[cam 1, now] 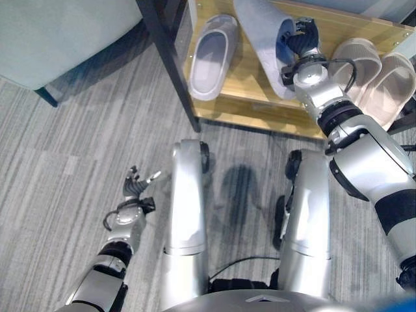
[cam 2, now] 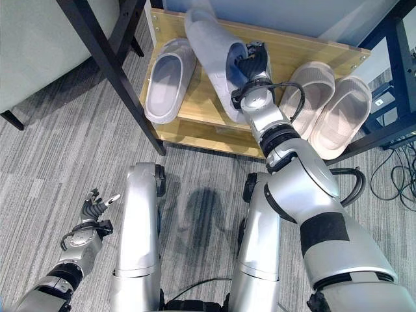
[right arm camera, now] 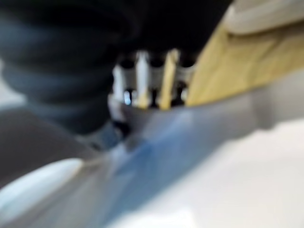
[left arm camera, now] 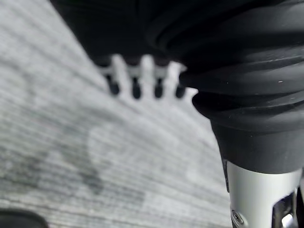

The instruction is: Arrange the slippers neatly on the shoe rack.

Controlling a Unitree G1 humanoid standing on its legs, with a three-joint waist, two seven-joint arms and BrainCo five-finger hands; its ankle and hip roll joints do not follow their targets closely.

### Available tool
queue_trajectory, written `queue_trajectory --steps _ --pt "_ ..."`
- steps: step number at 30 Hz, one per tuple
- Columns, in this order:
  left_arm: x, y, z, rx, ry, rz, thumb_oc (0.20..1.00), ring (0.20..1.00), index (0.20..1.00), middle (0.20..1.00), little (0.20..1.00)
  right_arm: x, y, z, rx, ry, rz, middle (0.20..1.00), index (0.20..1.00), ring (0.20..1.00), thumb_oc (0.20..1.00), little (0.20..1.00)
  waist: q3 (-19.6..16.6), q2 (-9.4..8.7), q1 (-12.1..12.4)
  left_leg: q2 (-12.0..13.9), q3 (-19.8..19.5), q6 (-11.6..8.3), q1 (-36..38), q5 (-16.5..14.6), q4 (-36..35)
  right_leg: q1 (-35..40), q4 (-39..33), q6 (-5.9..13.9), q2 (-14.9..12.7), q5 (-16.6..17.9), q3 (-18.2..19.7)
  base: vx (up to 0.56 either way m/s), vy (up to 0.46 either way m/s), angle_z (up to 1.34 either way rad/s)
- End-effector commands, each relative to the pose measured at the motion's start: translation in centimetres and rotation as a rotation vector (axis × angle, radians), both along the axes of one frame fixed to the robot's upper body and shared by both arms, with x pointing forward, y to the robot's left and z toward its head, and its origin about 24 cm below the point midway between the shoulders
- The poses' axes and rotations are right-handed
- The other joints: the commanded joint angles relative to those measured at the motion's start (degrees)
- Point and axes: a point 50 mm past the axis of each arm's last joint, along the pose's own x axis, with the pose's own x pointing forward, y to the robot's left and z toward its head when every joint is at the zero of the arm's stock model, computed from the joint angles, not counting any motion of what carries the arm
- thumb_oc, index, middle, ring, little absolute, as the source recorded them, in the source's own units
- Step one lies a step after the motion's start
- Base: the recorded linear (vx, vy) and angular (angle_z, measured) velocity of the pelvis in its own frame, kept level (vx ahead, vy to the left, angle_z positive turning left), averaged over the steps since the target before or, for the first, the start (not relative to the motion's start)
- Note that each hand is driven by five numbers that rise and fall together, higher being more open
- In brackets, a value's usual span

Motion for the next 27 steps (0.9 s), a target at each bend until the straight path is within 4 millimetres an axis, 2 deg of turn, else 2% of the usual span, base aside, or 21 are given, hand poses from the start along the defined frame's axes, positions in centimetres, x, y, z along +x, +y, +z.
queue_trajectory --steps 1,9,15,22,25,27 --pt "0.3 -1.3 0.4 0.082 -0.027 -0.099 1.000 1.000 1.000 1.000 1.000 -0.3 -0.6 3.1 0.092 -0.118 -0.026 1.000 1.000 1.000 1.000 1.000 -0.8 1.24 3.1 -0.4 1.5 5.56 3.0 -4.3 0.8 2.3 1.9 -4.85 0.9 6.4 5.4 0.00 0.000 0.00" --pt "0.1 -1.9 -0.6 0.106 0.036 -0.142 1.000 1.000 1.000 1.000 1.000 -0.2 -0.7 2.9 0.068 -0.096 -0.072 1.000 1.000 1.000 1.000 1.000 -0.6 1.43 2.9 -0.4 1.9 5.56 3.0 -4.6 1.3 2.3 2.4 -4.93 0.8 6.2 5.8 0.00 0.000 0.00" --pt "0.3 -2.2 -0.8 0.122 0.057 -0.150 1.000 1.000 1.000 1.000 1.000 -0.2 -0.8 2.3 0.133 -0.094 -0.046 1.000 1.000 1.000 1.000 1.000 -0.7 1.36 2.6 -0.6 2.2 5.45 3.0 -4.4 1.2 2.5 2.4 -5.05 0.7 6.2 5.7 0.00 0.000 0.00" --pt "-0.1 -2.1 -1.4 0.152 0.098 -0.149 1.000 1.000 1.000 1.000 1.000 -0.7 1.0 1.5 0.214 -0.150 0.074 1.000 1.000 1.000 1.000 1.000 -0.6 0.65 1.3 -0.5 2.4 5.34 3.0 -4.3 0.9 2.8 2.2 -5.12 0.9 6.6 6.0 0.00 0.000 0.00" --pt "-0.1 -2.1 -1.5 0.148 0.099 -0.140 1.000 1.000 1.000 1.000 1.000 -1.2 1.6 1.3 0.274 -0.190 0.147 1.000 1.000 1.000 1.000 1.000 -0.1 0.39 0.7 -0.3 2.4 5.35 3.0 -4.3 1.2 2.6 2.3 -5.18 1.1 6.7 6.1 0.00 0.000 0.00" --pt "-0.2 -2.0 -1.5 0.158 0.105 -0.139 1.000 1.000 1.000 1.000 1.000 -1.9 2.2 1.6 0.247 -0.231 0.197 1.000 1.000 1.000 1.000 1.000 0.0 0.20 0.3 -0.2 2.3 5.42 3.0 -4.3 1.2 2.4 2.2 -5.14 1.2 6.9 6.3 0.00 0.014 -0.02"
